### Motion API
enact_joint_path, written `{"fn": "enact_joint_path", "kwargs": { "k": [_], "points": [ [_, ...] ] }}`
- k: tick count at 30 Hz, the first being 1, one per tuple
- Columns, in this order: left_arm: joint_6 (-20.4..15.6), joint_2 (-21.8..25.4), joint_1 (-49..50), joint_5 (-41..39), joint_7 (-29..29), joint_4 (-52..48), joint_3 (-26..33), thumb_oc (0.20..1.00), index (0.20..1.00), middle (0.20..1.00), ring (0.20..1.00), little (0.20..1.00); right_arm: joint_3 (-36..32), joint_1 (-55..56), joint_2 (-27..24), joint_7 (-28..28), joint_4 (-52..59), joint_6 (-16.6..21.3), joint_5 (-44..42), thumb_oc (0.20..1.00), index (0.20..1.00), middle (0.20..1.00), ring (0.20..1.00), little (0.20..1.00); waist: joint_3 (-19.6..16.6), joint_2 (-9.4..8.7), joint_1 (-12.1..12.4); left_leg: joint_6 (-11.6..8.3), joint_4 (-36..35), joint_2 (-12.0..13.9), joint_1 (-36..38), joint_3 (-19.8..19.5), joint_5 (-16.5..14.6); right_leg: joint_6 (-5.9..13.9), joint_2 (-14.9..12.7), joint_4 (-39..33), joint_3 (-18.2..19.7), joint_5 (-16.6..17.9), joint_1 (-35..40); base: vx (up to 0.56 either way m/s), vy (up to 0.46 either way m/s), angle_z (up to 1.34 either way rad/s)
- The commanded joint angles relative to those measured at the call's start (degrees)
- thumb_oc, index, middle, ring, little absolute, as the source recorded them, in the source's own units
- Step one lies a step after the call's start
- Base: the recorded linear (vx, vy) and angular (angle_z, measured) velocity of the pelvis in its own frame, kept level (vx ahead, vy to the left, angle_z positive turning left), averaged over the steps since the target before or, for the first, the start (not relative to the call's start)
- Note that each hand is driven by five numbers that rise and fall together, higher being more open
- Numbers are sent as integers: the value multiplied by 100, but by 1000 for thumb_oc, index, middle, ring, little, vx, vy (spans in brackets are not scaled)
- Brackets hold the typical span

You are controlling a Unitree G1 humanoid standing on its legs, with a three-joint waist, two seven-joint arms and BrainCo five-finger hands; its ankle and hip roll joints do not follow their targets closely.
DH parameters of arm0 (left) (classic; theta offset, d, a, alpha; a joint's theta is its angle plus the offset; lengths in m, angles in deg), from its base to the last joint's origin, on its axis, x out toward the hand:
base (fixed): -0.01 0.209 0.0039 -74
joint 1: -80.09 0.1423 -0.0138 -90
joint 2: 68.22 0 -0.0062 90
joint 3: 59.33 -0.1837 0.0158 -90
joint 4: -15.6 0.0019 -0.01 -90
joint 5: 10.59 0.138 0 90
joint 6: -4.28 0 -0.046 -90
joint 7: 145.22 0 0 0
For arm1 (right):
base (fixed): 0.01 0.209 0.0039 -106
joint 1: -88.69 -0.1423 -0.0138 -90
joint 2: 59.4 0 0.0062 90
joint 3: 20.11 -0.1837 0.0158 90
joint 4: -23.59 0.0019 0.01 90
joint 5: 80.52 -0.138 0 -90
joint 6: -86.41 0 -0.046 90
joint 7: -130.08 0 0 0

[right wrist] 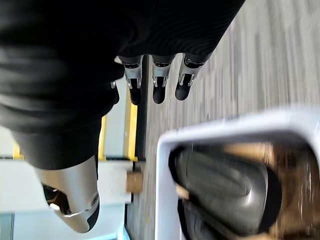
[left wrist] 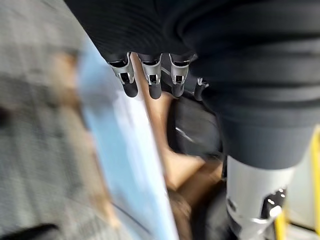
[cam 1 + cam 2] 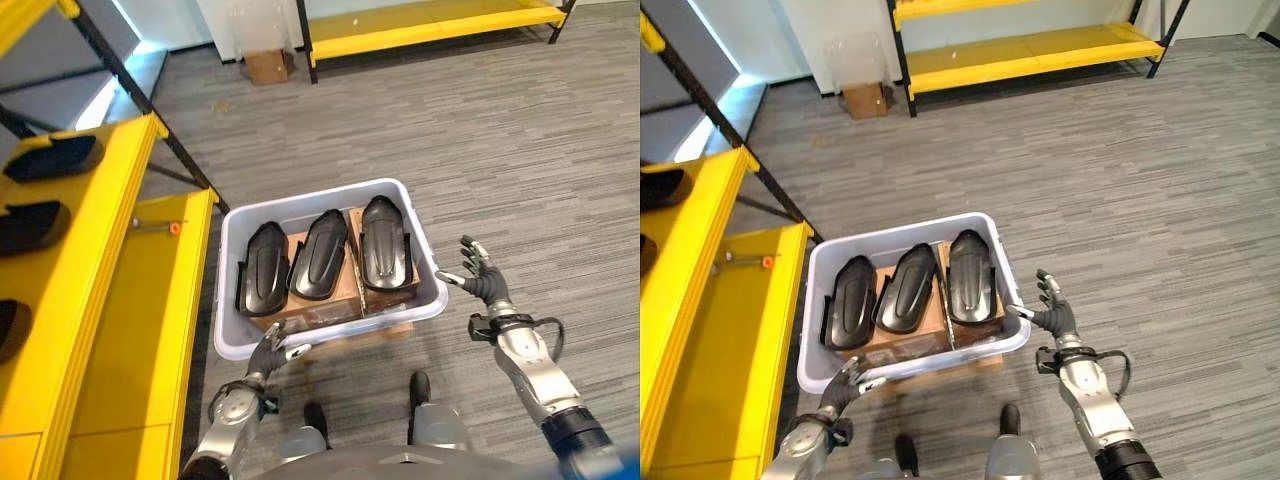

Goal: Move parts from the plastic box to the shelf.

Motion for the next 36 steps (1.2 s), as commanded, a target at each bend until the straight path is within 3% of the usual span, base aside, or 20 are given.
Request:
{"fn": "enact_joint_path", "kwargs": {
  "k": [1,7,10,11,17,25,36],
  "points": [
    [-342,171,-209,-315,338,-592,189,1000,1000,1000,1000,1000,-108,-903,-128,-628,239,396,263,1000,1000,1000,1000,1000,258,-24,203,44,332,322,-484,-188,-23,184,-179,345,-45,-171,-145,-162,-26,20],
    [-318,269,-497,-450,373,-865,128,1000,1000,1000,1000,1000,-164,-1775,-214,-863,246,377,366,1000,1000,1000,1000,1000,654,14,421,45,682,266,-1107,-409,-49,118,-188,534,-37,-269,-490,-118,-33,16],
    [-314,311,-682,-716,307,-1038,63,1000,1000,1000,1000,1000,-148,-2304,-332,-1197,244,-31,411,1000,1000,1000,1000,1000,874,84,479,26,815,234,-1394,-481,-21,69,-181,663,-38,-340,-681,-103,-9,7],
    [-417,343,-828,-873,270,-1351,7,1000,1000,1000,1000,1000,-175,-2674,-401,-1622,61,-337,432,1000,1000,1000,1000,1000,1042,171,528,29,918,199,-1624,-552,-20,14,-188,774,-52,-416,-831,-102,15,3],
    [-366,611,-1044,-823,285,-2569,-178,1000,1000,1000,1000,1000,-526,-3182,-522,-1837,-404,-615,176,1000,1000,1000,1000,1000,1473,398,567,85,1092,85,-2154,-624,5,-59,-250,1145,-33,-508,-1391,-81,26,3],
    [-228,647,-1143,-974,491,-3034,-432,1000,1000,1000,1000,1000,-511,-3515,-569,-2241,-669,-834,395,1000,1000,1000,1000,1000,1473,547,560,144,1227,-8,-2789,-576,24,-93,-286,1426,64,-538,-2136,-29,56,-5],
    [-410,449,-1049,-1015,651,-2997,-515,1000,1000,1000,1000,1000,-223,-3187,-308,-2331,-415,-1004,429,1000,1000,1000,1000,1000,1473,587,435,180,1263,-31,-3210,-467,55,-96,-273,1525,229,-486,-2698,-13,20,-3]
  ]
}}
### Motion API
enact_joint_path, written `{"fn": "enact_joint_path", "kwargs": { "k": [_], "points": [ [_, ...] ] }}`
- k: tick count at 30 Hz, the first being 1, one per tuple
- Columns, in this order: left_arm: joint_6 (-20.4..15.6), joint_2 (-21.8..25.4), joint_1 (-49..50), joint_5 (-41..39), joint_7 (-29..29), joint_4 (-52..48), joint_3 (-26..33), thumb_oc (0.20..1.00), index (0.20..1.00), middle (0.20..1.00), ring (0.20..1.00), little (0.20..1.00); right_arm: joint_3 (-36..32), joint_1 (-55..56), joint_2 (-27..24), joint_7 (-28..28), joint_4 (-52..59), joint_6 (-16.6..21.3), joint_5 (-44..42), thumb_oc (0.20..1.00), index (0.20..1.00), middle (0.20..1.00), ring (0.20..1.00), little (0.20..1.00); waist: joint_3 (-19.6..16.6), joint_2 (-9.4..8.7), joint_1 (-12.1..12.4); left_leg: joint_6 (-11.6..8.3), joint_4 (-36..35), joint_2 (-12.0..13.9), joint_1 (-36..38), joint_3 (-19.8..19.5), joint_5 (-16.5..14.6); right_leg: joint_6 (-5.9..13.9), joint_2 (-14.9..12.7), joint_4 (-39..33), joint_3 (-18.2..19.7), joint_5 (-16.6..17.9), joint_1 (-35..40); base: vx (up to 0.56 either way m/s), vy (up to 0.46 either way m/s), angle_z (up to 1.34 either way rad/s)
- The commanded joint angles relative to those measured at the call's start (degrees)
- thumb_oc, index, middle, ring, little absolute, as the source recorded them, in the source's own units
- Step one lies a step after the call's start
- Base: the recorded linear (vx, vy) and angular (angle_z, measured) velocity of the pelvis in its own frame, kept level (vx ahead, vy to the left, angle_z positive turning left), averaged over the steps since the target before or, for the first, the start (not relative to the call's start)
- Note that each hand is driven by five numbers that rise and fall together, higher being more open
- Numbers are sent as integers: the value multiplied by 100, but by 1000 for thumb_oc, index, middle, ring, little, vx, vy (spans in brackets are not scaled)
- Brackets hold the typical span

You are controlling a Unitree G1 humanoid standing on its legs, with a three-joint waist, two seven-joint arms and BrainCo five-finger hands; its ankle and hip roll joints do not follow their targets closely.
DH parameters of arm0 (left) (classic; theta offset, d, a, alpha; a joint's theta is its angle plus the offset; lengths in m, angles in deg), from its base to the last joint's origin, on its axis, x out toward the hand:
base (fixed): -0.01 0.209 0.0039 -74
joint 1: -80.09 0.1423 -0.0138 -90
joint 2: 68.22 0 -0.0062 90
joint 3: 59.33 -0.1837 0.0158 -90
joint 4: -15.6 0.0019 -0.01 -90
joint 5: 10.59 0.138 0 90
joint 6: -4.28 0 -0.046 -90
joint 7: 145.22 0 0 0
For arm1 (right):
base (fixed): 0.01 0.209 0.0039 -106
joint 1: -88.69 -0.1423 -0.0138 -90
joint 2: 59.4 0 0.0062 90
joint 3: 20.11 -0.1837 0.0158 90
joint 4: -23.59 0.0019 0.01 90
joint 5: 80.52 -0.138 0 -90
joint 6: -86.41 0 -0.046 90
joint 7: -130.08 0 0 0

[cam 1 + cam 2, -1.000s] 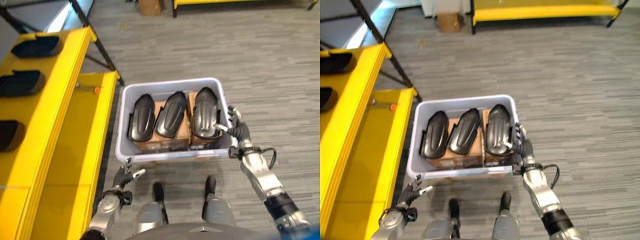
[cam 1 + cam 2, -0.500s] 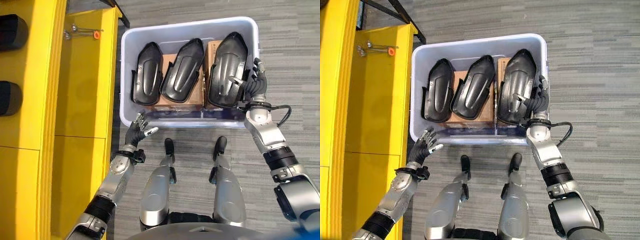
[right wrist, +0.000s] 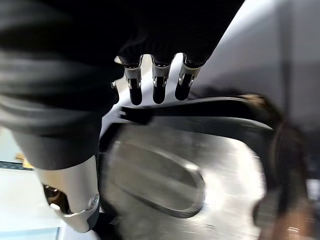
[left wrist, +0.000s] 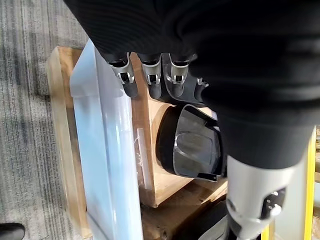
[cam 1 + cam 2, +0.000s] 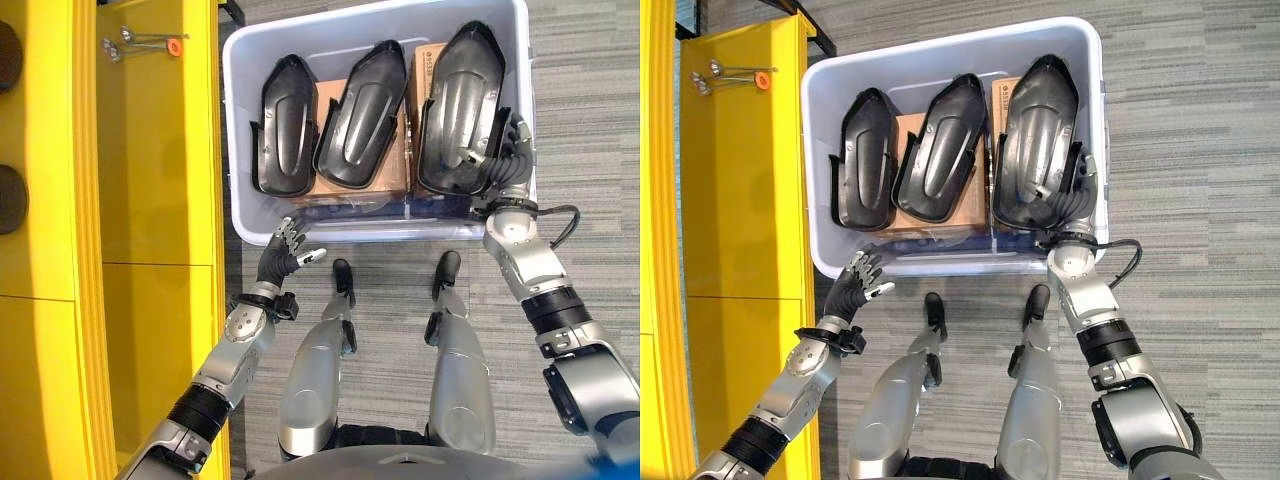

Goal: Move parts from the plastic box to the shelf.

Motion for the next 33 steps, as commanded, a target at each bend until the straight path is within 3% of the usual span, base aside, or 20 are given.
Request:
{"fn": "enact_joint_path", "kwargs": {
  "k": [1,8,13,14,19,26,33],
  "points": [
    [-294,-26,340,-64,109,-328,31,1000,1000,1000,1000,1000,31,-83,-54,-119,326,70,203,1000,1000,1000,1000,1000,-175,24,-92,61,591,96,-640,-204,-205,76,-113,604,160,-567,-77,0,0,0],
    [-267,-69,324,-53,116,-355,1,1000,1000,1000,1000,1000,90,-234,-11,-229,151,-35,-31,1000,1000,1000,1000,1000,-175,66,-80,48,561,94,-859,-186,-138,85,-110,604,207,-510,-331,-26,4,-3],
    [-290,-136,305,-19,146,-309,-48,1000,1000,1000,1000,1000,21,-278,69,-389,-13,128,-503,1000,1000,1000,1000,1000,-175,110,-88,42,589,84,-1028,-178,-117,72,-106,641,241,-499,-516,0,7,0],
    [-304,-159,324,-31,142,-278,-96,1000,1000,1000,1000,1000,-3,-240,98,-430,-88,170,-517,1000,1000,1000,1000,1000,-175,135,-108,-2,611,60,-937,-202,-237,112,-122,696,286,-634,-447,35,38,1],
    [-319,-195,274,-49,157,-269,-180,1000,1000,1000,1000,1000,-16,-355,134,-492,-255,110,-716,1000,1000,1000,1000,1000,-175,200,-106,-10,641,46,-1059,-201,-221,99,-131,757,316,-639,-598,8,7,0],
    [-291,-135,191,-126,69,-269,-227,1000,1000,1000,1000,1000,-100,-754,-22,-361,-858,-312,-930,1000,1000,1000,1000,1000,-175,256,-42,-23,652,39,-1132,-211,-211,88,-145,808,303,-659,-677,-5,4,-1],
    [-122,8,90,-227,7,-355,-283,1000,1000,1000,1000,1000,-145,-1521,-514,-217,-1986,-715,-482,1000,1000,1000,1000,1000,-175,281,132,-13,779,14,-1179,-325,-280,88,-173,930,248,-728,-664,16,1,4]
  ]
}}
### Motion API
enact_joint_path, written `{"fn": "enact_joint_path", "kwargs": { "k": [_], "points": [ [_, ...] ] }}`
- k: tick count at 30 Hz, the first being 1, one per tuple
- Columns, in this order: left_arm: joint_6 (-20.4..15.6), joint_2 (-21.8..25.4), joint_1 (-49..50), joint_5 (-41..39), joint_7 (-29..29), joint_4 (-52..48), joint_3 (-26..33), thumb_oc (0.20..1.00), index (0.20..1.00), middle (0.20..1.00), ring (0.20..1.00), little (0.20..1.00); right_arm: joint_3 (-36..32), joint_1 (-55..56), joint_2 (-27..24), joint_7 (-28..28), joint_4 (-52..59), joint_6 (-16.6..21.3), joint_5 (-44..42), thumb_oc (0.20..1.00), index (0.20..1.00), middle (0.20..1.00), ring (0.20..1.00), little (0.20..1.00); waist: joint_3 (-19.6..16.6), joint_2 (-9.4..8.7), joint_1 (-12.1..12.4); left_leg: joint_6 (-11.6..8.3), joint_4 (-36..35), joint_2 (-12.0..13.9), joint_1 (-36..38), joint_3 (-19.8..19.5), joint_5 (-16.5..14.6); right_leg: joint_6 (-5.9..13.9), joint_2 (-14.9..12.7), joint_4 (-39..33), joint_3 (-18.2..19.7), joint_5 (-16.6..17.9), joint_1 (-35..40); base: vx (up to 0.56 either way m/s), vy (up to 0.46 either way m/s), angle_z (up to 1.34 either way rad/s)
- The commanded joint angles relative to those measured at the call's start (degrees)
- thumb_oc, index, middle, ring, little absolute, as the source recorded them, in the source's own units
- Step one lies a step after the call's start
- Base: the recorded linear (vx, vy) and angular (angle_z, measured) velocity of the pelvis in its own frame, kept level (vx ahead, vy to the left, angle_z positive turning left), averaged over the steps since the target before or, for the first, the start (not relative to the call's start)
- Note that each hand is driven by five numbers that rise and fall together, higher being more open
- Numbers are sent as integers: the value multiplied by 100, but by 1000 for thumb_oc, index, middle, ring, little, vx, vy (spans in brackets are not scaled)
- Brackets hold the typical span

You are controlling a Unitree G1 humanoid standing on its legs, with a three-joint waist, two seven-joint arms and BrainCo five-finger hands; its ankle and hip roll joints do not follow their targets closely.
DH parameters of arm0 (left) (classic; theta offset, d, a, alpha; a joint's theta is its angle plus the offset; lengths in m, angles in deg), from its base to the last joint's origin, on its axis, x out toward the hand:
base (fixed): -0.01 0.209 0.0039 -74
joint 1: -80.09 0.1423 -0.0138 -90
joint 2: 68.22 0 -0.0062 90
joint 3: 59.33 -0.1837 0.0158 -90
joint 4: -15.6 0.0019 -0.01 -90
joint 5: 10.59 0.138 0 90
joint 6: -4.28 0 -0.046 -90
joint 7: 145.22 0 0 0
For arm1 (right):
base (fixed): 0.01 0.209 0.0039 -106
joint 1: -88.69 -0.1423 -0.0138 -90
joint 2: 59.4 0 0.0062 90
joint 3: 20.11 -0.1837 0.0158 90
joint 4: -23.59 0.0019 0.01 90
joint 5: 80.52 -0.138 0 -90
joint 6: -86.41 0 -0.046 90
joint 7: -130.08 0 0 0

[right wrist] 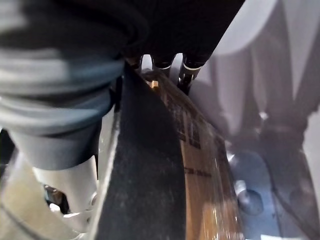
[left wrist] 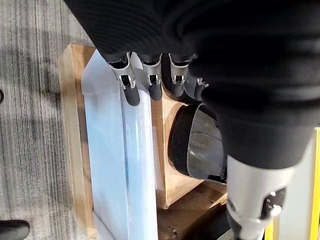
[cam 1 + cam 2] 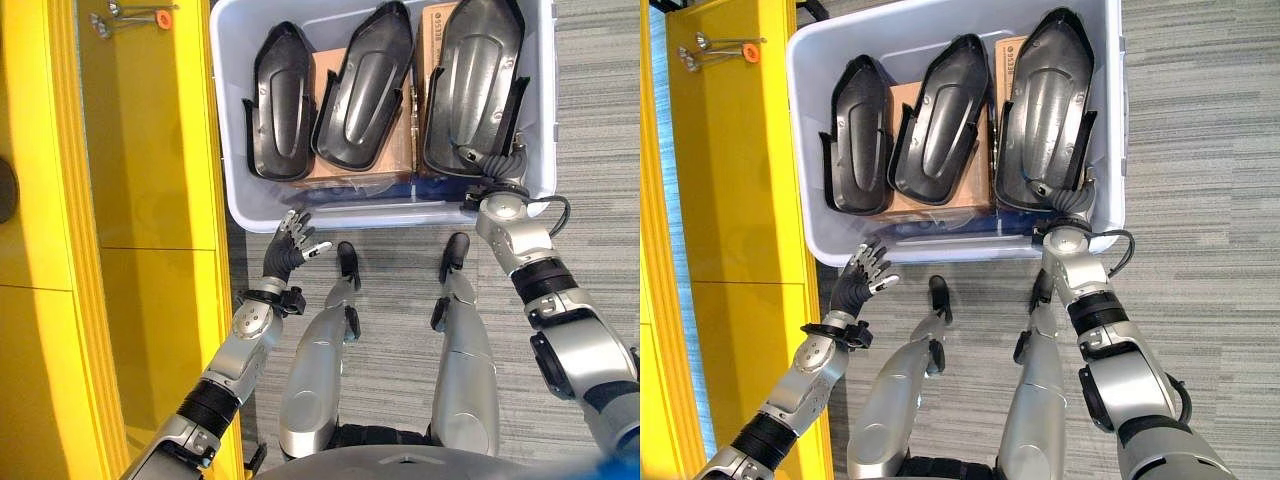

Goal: Move parts from the plastic box to the shelf.

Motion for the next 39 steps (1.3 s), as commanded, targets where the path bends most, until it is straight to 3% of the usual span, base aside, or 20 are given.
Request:
{"fn": "enact_joint_path", "kwargs": {
  "k": [1,3,9,10,16,33,36,39],
  "points": [
    [53,198,260,-84,-111,-329,-198,1000,1000,1000,1000,1000,-56,-210,-703,-11,-119,-147,247,1000,1000,1000,1000,1000,-149,247,15,-45,617,42,-637,-399,-343,111,-64,582,104,-732,23,23,7,13],
    [56,226,258,-153,-147,-335,-210,1000,1000,1000,1000,1000,10,-371,-797,-12,-318,-474,229,1000,1000,1000,1000,1000,-149,257,52,-40,652,22,-662,-433,-360,105,-66,618,104,-752,15,22,9,14],
    [96,344,290,-245,-188,-431,-226,1000,1000,1000,1000,1000,129,-659,-1109,-21,-1125,-677,46,1000,1000,1000,1000,1000,-149,285,145,-14,733,-11,-770,-508,-391,101,-69,724,94,-795,-49,33,28,14],
    [83,386,302,-257,-192,-455,-241,1000,1000,1000,1000,1000,169,-715,-1171,90,-1269,-661,-69,200,200,200,200,200,-149,290,174,0,773,-27,-821,-526,-406,103,-78,753,85,-802,-80,21,19,9],
    [93,439,319,-278,-232,-449,-209,1000,1000,1000,1000,1000,275,-772,-1206,303,-1404,-564,-120,200,200,200,200,200,-149,265,222,17,816,-47,-883,-538,-423,107,-84,757,55,-797,-89,10,-4,7],
    [30,492,434,-252,-391,-442,-166,1000,1000,1000,1000,1000,213,-570,-1202,-130,-1364,-260,702,200,200,200,200,200,-149,229,215,37,831,-40,-497,-472,-519,100,-85,640,27,-821,364,3,-6,1],
    [6,493,487,-232,-366,-445,-165,1000,1000,1000,1000,1000,173,-470,-1221,-356,-1234,188,835,200,200,200,200,200,-149,199,197,41,769,-28,-293,-456,-530,98,-69,566,26,-824,566,0,0,0],
    [9,516,531,-230,-355,-478,-68,1000,1000,1000,1000,1000,33,-374,-1234,-681,-656,903,1737,200,200,200,200,200,-149,150,179,70,693,11,-86,-401,-425,68,-60,426,-38,-699,792,-16,-7,-1]
  ]
}}
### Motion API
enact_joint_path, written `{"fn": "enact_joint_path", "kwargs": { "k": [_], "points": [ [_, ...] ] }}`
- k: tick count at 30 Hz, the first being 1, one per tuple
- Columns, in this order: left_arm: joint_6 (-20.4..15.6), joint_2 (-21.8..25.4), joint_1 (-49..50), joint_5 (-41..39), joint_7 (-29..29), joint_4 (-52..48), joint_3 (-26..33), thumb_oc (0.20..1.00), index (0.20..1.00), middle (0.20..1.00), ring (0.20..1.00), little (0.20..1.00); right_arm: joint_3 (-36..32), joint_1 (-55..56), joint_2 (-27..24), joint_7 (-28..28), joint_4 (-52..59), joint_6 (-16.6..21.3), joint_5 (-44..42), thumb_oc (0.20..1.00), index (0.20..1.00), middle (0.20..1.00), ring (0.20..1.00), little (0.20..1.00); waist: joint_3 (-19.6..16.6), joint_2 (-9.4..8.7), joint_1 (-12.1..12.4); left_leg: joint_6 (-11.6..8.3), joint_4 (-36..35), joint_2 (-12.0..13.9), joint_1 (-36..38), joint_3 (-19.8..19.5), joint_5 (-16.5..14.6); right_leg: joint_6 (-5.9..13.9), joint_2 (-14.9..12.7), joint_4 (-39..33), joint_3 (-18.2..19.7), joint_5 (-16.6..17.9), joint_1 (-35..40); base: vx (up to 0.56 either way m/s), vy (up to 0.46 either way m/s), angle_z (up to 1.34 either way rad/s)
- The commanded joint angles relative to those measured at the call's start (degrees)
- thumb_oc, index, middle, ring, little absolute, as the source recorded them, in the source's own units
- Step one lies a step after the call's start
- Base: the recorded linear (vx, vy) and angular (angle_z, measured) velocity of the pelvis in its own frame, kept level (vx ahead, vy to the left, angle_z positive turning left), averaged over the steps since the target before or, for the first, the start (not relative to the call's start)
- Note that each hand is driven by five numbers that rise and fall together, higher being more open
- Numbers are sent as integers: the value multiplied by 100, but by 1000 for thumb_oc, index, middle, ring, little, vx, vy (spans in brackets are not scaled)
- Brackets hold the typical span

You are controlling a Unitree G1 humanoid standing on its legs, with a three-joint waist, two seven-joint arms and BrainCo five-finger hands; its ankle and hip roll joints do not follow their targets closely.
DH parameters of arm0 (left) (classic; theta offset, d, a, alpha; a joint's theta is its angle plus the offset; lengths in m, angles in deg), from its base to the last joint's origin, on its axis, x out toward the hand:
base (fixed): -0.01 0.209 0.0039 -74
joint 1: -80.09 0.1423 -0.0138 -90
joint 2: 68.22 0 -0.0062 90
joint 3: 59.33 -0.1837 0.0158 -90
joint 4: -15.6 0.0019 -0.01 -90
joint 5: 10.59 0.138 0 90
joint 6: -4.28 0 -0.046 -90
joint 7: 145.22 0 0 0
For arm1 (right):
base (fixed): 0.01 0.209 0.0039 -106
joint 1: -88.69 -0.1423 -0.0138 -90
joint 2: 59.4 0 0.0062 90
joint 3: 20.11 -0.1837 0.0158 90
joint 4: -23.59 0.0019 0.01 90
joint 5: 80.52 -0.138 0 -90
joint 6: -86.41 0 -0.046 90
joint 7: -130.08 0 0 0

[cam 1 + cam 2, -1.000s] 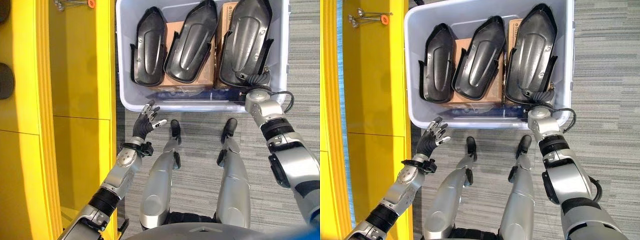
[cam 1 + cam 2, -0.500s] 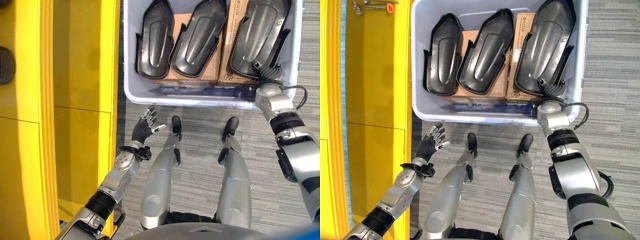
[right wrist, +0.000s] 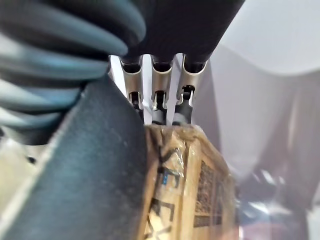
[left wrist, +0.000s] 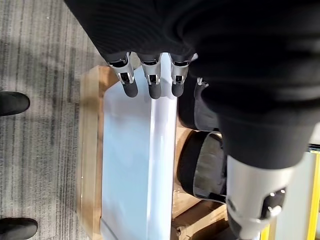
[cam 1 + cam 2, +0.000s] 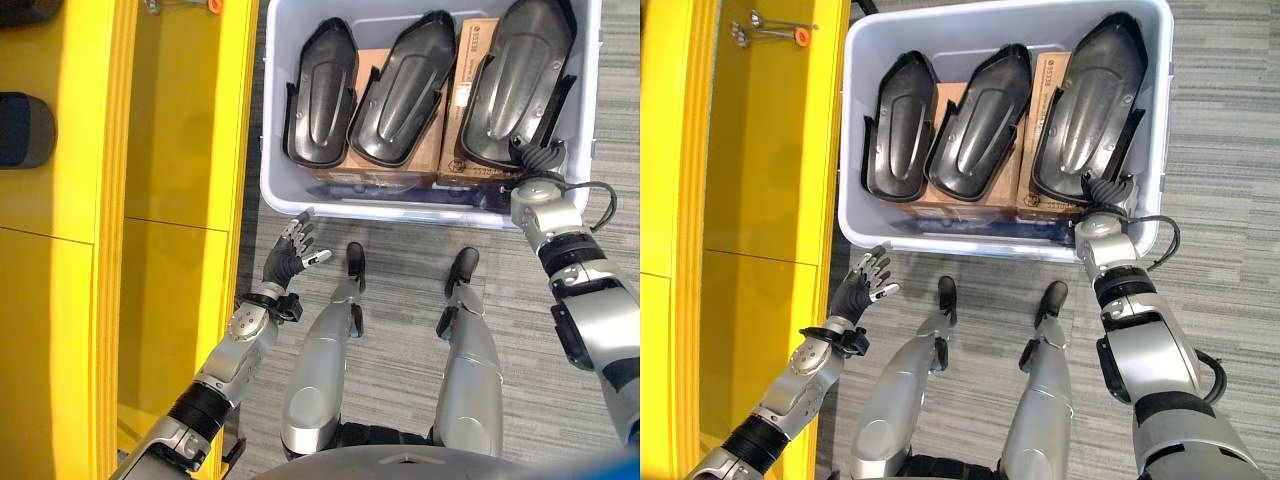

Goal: Move parts from the plastic box to the shelf.

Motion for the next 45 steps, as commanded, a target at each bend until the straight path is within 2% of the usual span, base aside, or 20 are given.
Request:
{"fn": "enact_joint_path", "kwargs": {
  "k": [1,7,12,19,26,28,29,30,33,35,37,39,42,45],
  "points": [
    [-324,180,455,32,-91,-406,98,1000,1000,1000,1000,1000,-152,212,-608,-846,965,1011,1351,200,200,200,200,200,-137,106,-66,-2,310,124,41,-12,-437,70,96,333,181,-685,527,39,-6,-4],
    [-347,35,701,128,-36,-394,260,1000,1000,1000,1000,1000,-469,859,-394,-1321,2922,1097,2202,200,200,200,200,200,-137,-38,-198,-21,13,174,838,42,-474,92,166,68,193,-697,1247,59,9,-12],
    [-531,-107,792,153,-34,-150,299,1000,1000,1000,1000,1000,-571,1149,-212,-1332,3764,1120,2432,200,200,200,200,200,-137,-86,-284,-49,-95,213,1293,14,-474,53,223,-17,234,-720,1668,58,38,-9],
    [-625,-170,903,216,29,-64,380,1000,1000,1000,1000,1000,-524,1326,-6,-959,4029,1059,2437,200,200,200,200,200,-297,-161,-235,-88,-322,239,1690,-22,-445,61,238,-222,138,-690,2068,47,25,-6],
    [-533,-149,881,282,-25,5,461,1000,1000,1000,1000,1000,-199,1219,37,-336,3603,984,2443,200,200,200,200,200,-408,-199,-87,-86,-310,239,1770,-108,-431,67,215,-268,-12,-683,2250,28,0,8],
    [-485,-106,849,257,-74,-1,497,1000,1000,1000,1000,1000,-73,1149,1,-27,3487,1067,2377,200,200,200,200,200,-399,-214,-45,-77,-276,231,1731,-145,-439,76,209,-257,-26,-683,2240,-14,-19,9],
    [-462,-72,835,248,-104,-14,517,1000,1000,1000,1000,1000,-14,1145,-35,204,3486,982,2533,325,325,325,325,325,-388,-229,-27,-76,-269,225,1711,-169,-437,85,211,-258,-31,-676,2233,-25,-59,10],
    [-370,-29,805,259,-177,-23,558,1000,1000,1000,1000,1000,169,1091,-118,502,3382,894,2471,1000,1000,1000,1000,1000,-362,-253,15,-69,-250,222,1682,-194,-429,92,215,-263,-41,-664,2231,-21,-72,9],
    [-332,43,755,255,-269,0,584,1000,1000,1000,1000,1000,408,958,-304,766,3180,885,2690,1000,1000,1000,1000,1000,-321,-301,77,-71,-187,231,1592,-227,-423,106,215,-240,-63,-654,2183,-26,-75,11],
    [-279,117,717,222,-303,-37,594,1000,1000,1000,1000,1000,538,843,-453,983,2995,691,2779,1000,1000,1000,1000,1000,-262,-331,122,-67,-114,235,1519,-259,-432,116,217,-170,-84,-679,2133,-41,-101,6],
    [-149,209,629,234,-336,-109,606,1000,1000,1000,1000,1000,717,631,-615,1348,2604,496,2410,1000,1000,1000,1000,1000,-200,-357,196,-66,-42,245,1377,-319,-409,114,240,-119,-112,-683,2045,-57,-118,6],
    [-88,275,571,210,-381,-131,607,1000,1000,1000,1000,1000,836,486,-703,1522,2274,534,2427,1000,1000,1000,1000,1000,-137,-375,246,-74,9,254,1265,-370,-384,108,267,-81,-141,-692,1982,-46,-110,8],
    [-60,364,485,248,-385,-120,564,1000,1000,1000,1000,1000,1155,244,-824,1538,1816,615,2586,1000,1000,1000,1000,1000,-137,-427,316,-73,50,280,959,-420,-325,91,324,-7,-183,-685,1713,-60,-130,10],
    [-36,431,429,241,-351,-139,524,1000,1000,1000,1000,1000,1321,28,-879,1363,1439,426,2507,1000,1000,1000,1000,1000,-137,-458,357,-72,69,297,708,-445,-278,68,374,66,-204,-684,1466,-50,-91,7]
  ]
}}
